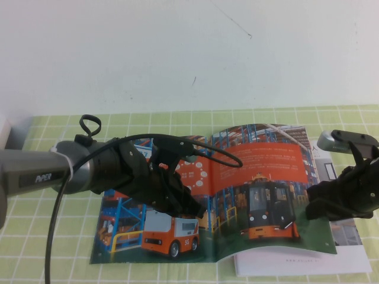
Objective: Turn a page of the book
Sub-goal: Open the closed book
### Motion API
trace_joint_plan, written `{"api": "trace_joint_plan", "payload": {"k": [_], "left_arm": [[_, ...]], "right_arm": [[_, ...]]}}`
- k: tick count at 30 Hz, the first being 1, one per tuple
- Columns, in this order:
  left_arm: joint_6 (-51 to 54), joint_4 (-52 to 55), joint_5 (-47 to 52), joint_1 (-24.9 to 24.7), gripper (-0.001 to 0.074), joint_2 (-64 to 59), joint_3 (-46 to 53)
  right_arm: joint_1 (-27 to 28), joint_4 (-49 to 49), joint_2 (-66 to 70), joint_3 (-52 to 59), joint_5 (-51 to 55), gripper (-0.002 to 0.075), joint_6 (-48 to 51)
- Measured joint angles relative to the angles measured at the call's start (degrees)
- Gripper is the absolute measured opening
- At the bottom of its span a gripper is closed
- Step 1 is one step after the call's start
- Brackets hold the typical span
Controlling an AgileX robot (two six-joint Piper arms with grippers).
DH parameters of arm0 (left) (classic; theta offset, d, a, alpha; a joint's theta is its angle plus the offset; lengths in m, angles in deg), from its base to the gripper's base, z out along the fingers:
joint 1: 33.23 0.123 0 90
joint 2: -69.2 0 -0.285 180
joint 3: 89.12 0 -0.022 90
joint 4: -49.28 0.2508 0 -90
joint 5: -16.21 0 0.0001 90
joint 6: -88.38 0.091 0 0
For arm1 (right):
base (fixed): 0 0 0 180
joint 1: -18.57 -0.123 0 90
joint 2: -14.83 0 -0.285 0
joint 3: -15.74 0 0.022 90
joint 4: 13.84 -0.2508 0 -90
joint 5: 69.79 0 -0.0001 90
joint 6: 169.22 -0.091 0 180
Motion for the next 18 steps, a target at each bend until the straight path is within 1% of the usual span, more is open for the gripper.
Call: {"api": "trace_joint_plan", "payload": {"k": [5,7,18], "left_arm": [[-0.22,0.0,0.0,0.0,-0.0004,0.0,0.0],[-0.11,0.0,0.0,0.0,-0.0004,0.0,0.0],[-0.11,0.0,0.0,0.0,-0.0004,0.0,0.0]], "right_arm": [[0.0,-0.02,0.0,0.0,0.09,0.0417,0.0],[0.0,-0.12,0.0,0.0,0.09,0.0428,0.0],[0.0,-1.51,-0.71,0.0,0.09,0.0433,0.0]]}}
